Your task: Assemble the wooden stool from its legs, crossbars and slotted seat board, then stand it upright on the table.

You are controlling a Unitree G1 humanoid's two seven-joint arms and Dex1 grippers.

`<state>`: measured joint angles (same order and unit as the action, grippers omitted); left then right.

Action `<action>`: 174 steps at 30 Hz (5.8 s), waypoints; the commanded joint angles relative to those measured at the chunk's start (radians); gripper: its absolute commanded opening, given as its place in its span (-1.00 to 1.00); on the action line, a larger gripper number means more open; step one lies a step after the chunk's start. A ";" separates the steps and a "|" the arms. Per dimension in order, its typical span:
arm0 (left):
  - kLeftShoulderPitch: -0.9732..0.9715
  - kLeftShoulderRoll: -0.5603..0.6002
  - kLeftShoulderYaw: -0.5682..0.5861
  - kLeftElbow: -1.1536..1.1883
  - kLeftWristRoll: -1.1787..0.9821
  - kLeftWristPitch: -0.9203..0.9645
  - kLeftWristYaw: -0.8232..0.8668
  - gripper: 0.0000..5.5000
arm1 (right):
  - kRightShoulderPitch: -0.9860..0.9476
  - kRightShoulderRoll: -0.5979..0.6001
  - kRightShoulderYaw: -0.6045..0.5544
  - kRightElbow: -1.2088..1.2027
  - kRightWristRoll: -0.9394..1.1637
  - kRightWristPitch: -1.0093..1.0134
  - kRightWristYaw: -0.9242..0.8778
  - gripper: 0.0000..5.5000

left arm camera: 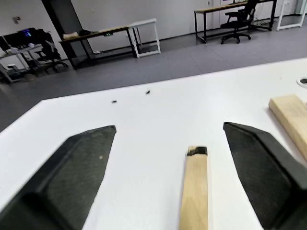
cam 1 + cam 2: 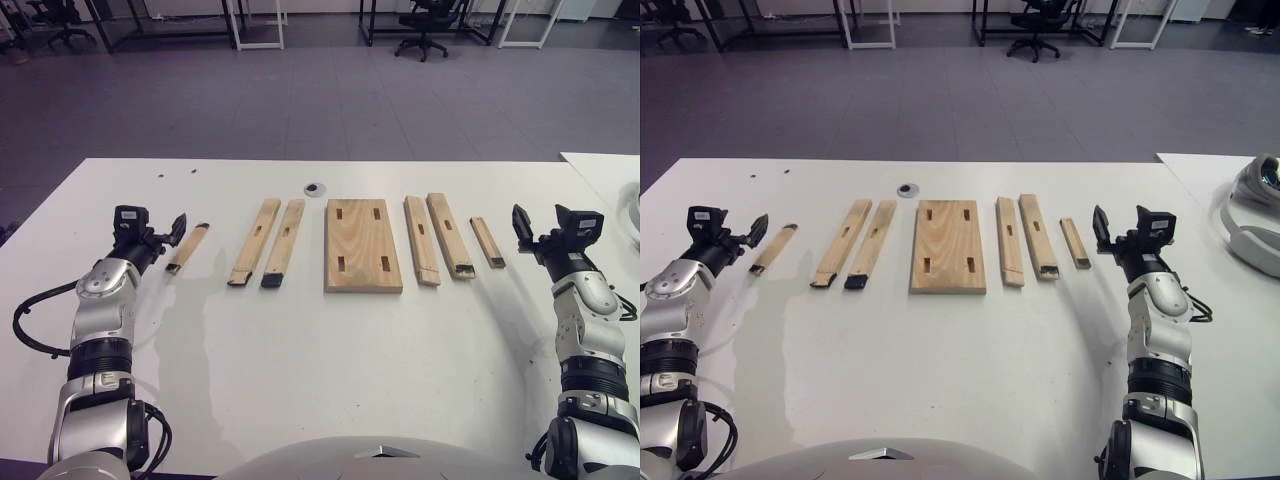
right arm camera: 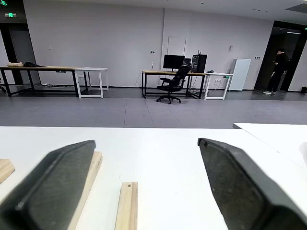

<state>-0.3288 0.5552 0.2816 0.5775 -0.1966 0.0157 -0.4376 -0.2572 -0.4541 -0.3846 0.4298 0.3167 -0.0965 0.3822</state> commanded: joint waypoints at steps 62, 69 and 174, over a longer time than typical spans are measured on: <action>-0.142 -0.320 -0.486 -0.488 0.114 -0.122 -0.181 -0.53 | -0.314 0.388 0.084 -0.433 0.780 0.794 -0.111 -0.85; -0.135 -0.301 -0.475 -0.394 0.180 -0.038 -0.105 -0.22 | -0.247 0.312 0.049 -0.372 0.548 0.553 -0.084 -0.85; -0.186 -0.681 -0.020 -0.474 -0.674 0.726 0.210 -0.01 | -0.027 0.070 0.392 -0.544 -0.060 0.477 0.260 -0.24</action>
<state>-0.4843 -0.1160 0.2347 0.1168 -0.8111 0.6938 -0.2567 -0.2959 -0.3746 -0.0054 -0.0490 0.2355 0.3857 0.6157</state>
